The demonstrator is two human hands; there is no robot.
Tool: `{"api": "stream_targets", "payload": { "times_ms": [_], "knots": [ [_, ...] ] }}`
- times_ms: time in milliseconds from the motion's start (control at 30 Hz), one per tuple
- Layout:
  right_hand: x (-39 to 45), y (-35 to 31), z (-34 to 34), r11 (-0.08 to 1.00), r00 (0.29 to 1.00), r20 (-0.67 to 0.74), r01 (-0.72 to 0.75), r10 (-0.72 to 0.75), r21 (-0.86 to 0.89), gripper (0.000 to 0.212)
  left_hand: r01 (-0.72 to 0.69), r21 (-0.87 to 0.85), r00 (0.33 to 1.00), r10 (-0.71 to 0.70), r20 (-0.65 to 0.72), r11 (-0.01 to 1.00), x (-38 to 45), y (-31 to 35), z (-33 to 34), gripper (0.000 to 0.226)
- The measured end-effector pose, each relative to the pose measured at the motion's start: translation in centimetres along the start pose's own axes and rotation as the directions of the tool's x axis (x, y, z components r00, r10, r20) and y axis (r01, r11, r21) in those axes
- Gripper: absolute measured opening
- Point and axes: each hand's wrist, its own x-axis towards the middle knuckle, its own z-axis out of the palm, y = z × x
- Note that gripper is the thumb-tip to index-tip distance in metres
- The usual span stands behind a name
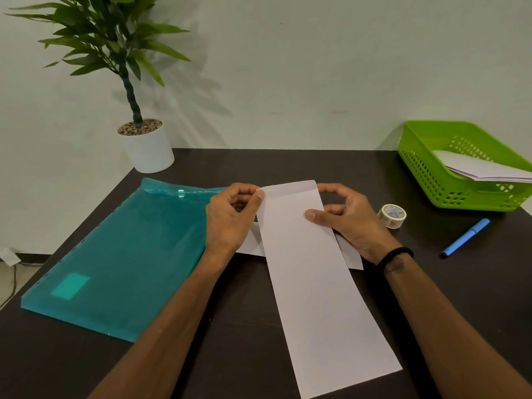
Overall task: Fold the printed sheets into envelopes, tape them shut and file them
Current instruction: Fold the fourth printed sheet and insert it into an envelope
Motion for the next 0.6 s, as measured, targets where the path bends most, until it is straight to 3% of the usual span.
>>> {"api": "stream_targets", "payload": {
  "times_ms": [133, 267, 367, 433, 600],
  "knots": [
    [0.0, -0.3, 0.6, 0.995, 0.996, -0.045, 0.068, -0.071, -0.071, 0.065, 0.174, -0.204, 0.985, -0.170, 0.039, 0.963, -0.2, 0.6, 0.0, 0.004],
    [0.3, -0.8, 1.1, 0.934, 0.944, -0.154, 0.248, -0.293, -0.256, 0.064, 0.310, -0.355, 0.950, -0.277, 0.143, 0.882, -0.4, 1.4, -0.3, 0.009],
    [0.5, -0.7, 1.4, 0.788, 0.864, -0.169, 0.331, -0.475, -0.519, 0.043, 0.378, -0.349, 0.924, -0.322, 0.209, 0.858, -0.6, 1.9, -0.2, 0.015],
    [0.7, -0.4, 1.6, 0.716, 0.841, -0.147, 0.336, -0.521, -0.612, 0.033, 0.412, -0.324, 0.906, -0.345, 0.245, 0.852, -0.7, 2.0, 0.0, 0.019],
    [0.8, 0.7, 2.0, 0.657, 0.868, -0.081, 0.307, -0.490, -0.688, 0.041, 0.430, -0.301, 0.893, -0.353, 0.278, 0.851, -0.8, 2.1, 0.2, 0.021]
  ]
}}
